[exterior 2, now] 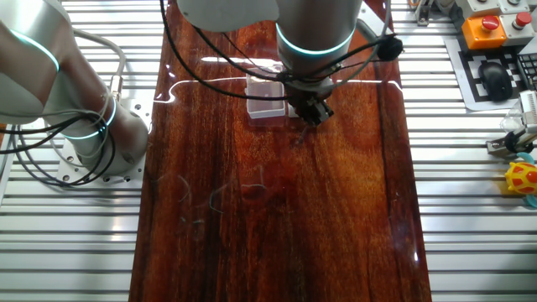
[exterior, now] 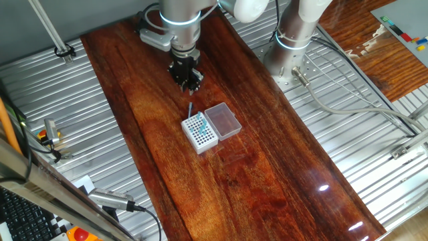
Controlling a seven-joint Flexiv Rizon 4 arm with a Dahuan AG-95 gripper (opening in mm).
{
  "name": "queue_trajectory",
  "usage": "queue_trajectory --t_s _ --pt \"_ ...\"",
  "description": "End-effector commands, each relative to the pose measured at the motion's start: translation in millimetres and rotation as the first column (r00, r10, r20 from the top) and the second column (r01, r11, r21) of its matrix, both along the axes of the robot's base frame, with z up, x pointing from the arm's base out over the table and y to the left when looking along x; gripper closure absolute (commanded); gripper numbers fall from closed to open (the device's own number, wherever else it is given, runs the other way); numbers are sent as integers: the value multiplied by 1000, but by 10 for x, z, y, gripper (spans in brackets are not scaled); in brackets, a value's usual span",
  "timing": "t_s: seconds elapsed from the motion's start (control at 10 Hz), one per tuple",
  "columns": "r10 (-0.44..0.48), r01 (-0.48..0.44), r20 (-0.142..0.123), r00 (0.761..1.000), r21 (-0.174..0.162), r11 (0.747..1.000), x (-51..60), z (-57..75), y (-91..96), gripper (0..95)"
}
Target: Insert a medium pipette tip into the holder for medium pipette tips
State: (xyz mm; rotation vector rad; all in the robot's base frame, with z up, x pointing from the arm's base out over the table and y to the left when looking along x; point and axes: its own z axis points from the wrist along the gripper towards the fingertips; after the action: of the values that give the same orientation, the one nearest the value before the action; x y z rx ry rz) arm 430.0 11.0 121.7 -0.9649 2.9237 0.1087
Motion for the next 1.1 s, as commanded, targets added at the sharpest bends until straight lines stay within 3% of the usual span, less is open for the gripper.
queue_trajectory --t_s 0.1,0.4,1.1 --pt "149 -149 29 988 -7 989 -12 4 -4 760" --pt "259 -260 58 964 4 966 -50 -7 -9 760" --pt "272 -274 72 960 18 962 -94 -184 58 760"
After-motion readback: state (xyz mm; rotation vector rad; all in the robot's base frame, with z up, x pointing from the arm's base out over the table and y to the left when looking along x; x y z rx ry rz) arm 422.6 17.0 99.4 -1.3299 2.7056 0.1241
